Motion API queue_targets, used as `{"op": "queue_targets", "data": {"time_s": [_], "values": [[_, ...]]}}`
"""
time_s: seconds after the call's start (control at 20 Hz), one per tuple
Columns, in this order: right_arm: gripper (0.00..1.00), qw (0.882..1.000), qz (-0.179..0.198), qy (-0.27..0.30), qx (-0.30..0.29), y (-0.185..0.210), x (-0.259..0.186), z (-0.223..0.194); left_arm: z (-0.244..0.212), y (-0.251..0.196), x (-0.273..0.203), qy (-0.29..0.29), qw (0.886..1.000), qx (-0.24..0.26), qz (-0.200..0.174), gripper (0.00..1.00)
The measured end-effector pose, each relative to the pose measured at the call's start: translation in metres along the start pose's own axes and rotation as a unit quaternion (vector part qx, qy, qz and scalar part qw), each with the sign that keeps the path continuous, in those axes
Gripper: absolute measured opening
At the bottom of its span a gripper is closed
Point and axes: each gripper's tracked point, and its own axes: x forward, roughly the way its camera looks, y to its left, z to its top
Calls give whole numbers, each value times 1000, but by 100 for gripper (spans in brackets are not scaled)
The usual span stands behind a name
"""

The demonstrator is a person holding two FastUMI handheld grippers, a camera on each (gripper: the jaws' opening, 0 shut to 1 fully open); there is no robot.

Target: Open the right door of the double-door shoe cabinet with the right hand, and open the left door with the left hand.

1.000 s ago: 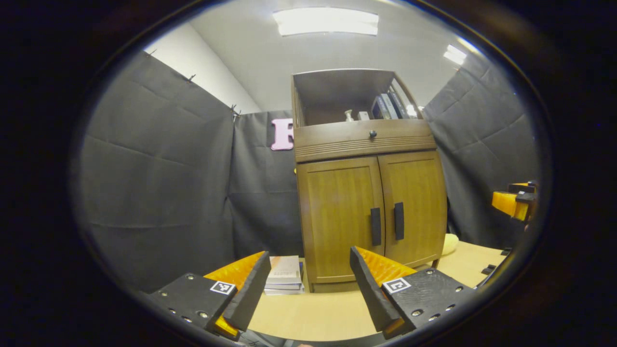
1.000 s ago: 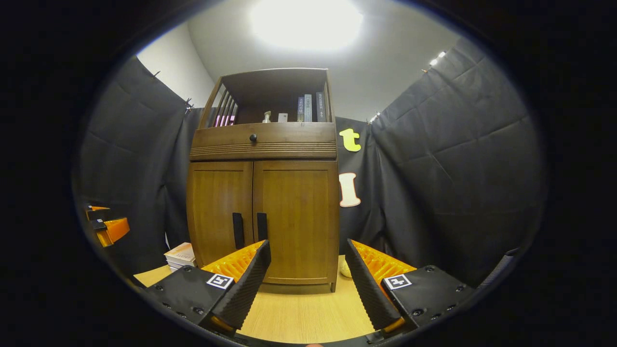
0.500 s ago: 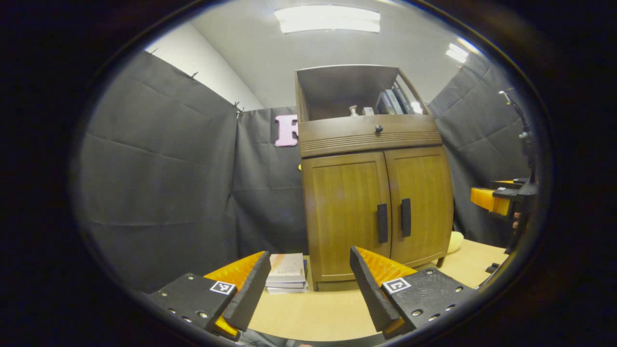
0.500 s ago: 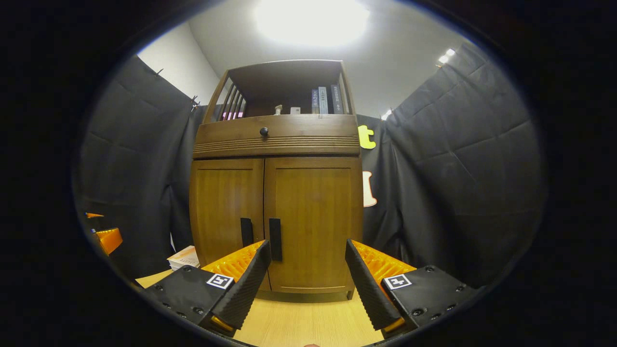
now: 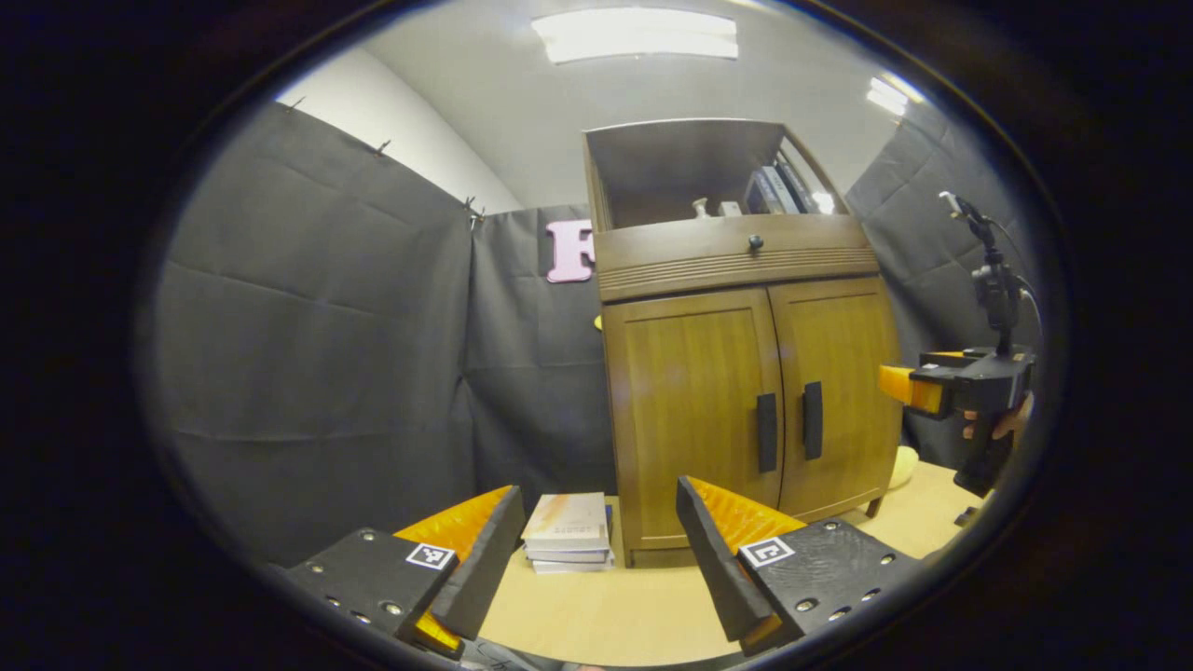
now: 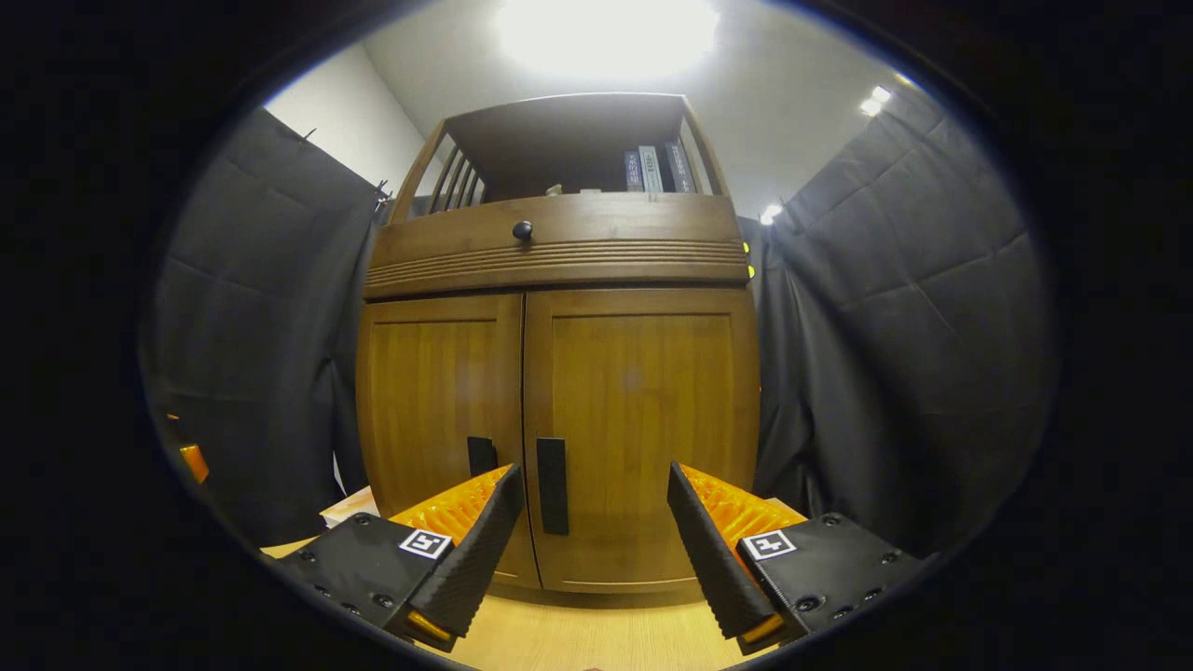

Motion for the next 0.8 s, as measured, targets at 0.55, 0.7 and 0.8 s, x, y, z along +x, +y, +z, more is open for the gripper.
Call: {"op": "queue_targets", "data": {"time_s": [0.55,0.7,0.8], "values": [[98,999,28,41,17,15,82,-47,-4,8,6,21,999,13,44,96],[97,998,39,52,17,22,100,-58,-4,9,5,30,998,15,52,95],[98,997,42,59,18,28,115,-67,-6,10,6,34,998,19,58,96]]}}
